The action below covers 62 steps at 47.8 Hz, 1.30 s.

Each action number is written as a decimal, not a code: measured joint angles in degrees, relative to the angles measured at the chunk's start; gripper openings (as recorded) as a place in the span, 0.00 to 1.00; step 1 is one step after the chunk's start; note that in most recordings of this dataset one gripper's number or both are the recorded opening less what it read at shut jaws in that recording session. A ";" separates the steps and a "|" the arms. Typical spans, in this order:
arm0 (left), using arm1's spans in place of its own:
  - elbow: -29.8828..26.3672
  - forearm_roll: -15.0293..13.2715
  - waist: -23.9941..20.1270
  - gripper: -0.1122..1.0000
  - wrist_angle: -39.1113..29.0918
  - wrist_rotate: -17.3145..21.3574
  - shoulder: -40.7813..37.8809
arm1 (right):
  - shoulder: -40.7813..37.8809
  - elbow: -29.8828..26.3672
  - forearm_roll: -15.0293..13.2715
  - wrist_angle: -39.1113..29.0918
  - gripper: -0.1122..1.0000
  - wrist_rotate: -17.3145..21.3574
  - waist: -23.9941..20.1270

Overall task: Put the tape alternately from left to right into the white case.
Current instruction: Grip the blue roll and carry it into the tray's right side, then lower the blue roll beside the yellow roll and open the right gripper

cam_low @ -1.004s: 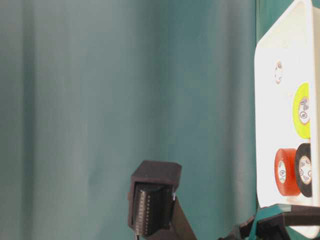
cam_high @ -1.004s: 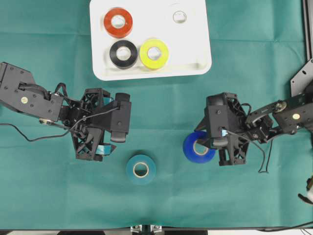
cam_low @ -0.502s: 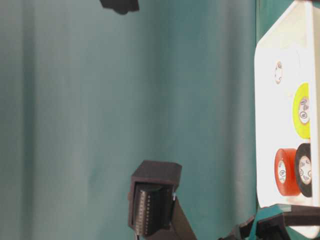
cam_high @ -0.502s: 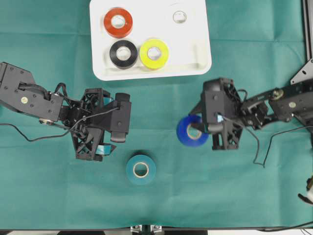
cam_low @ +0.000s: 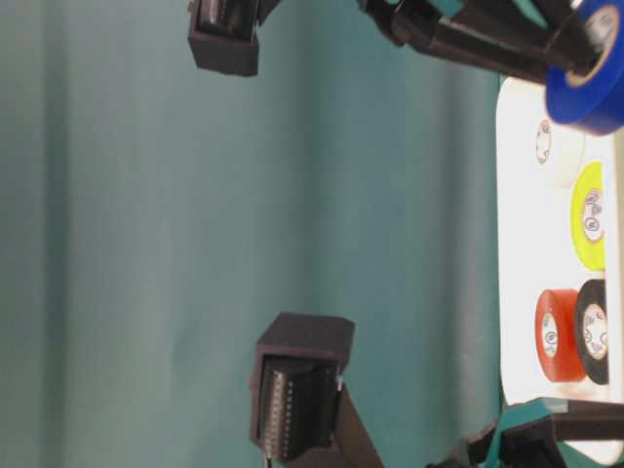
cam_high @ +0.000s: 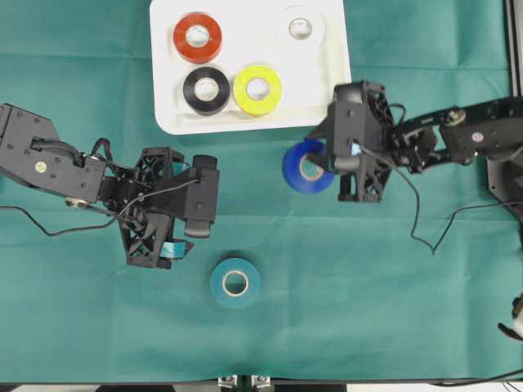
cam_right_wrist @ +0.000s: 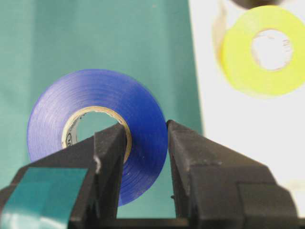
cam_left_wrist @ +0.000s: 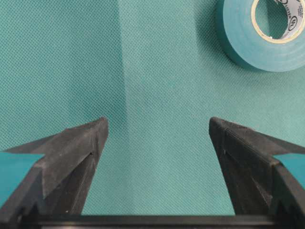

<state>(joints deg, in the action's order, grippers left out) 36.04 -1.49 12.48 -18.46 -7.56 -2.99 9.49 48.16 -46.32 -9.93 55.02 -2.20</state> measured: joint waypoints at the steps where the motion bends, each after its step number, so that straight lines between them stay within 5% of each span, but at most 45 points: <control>1: -0.09 0.00 0.00 0.59 0.00 -0.09 0.00 | 0.00 -0.09 -0.35 0.00 0.34 0.00 0.44; 16: 0.00 0.09 0.00 0.60 0.00 -0.09 0.09 | 0.00 -0.18 -3.43 0.00 0.34 0.00 7.73; 36: -0.09 0.00 0.00 0.60 0.00 -0.09 0.00 | 0.00 0.18 -3.87 0.09 0.34 0.00 16.00; 62: 0.00 0.00 0.00 0.60 0.00 -0.09 0.00 | -3.69 0.26 -3.96 1.32 0.34 0.00 19.34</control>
<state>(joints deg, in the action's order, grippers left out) 36.04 -1.49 12.48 -18.46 -7.65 -2.99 5.80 48.43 -50.27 -8.61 55.02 17.14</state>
